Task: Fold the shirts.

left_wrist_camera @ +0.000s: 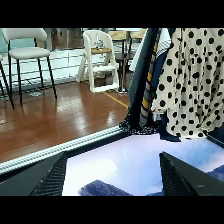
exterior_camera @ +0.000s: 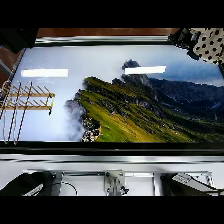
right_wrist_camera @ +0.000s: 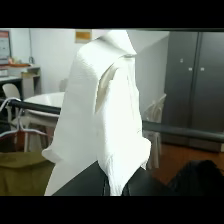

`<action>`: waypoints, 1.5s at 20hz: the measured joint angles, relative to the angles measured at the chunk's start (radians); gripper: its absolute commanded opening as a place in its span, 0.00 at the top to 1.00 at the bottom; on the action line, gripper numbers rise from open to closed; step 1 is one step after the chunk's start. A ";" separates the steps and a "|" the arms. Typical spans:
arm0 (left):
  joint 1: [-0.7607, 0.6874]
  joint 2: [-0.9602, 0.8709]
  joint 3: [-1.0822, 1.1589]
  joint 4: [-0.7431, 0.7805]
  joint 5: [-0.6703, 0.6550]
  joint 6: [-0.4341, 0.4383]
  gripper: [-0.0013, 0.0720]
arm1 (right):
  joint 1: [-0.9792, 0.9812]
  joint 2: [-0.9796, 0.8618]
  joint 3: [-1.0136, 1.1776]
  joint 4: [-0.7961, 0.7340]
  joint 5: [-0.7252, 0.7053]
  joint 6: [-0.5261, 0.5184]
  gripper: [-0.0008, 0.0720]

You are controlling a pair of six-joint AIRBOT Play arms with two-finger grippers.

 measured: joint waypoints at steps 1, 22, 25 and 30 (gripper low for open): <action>0.000 0.000 0.000 0.000 0.000 0.000 0.07 | 0.001 0.001 0.001 0.018 -0.002 0.000 0.90; 0.000 -0.012 0.000 0.042 0.052 0.003 0.07 | 0.316 0.023 -0.052 0.088 0.188 -0.136 0.22; 0.000 -0.024 0.000 0.045 0.053 0.003 0.07 | 0.336 0.019 -0.056 0.068 0.235 -0.121 0.22; 0.009 -0.057 -0.002 0.103 0.040 0.002 0.07 | 0.346 0.021 -0.058 0.046 0.483 -0.111 0.21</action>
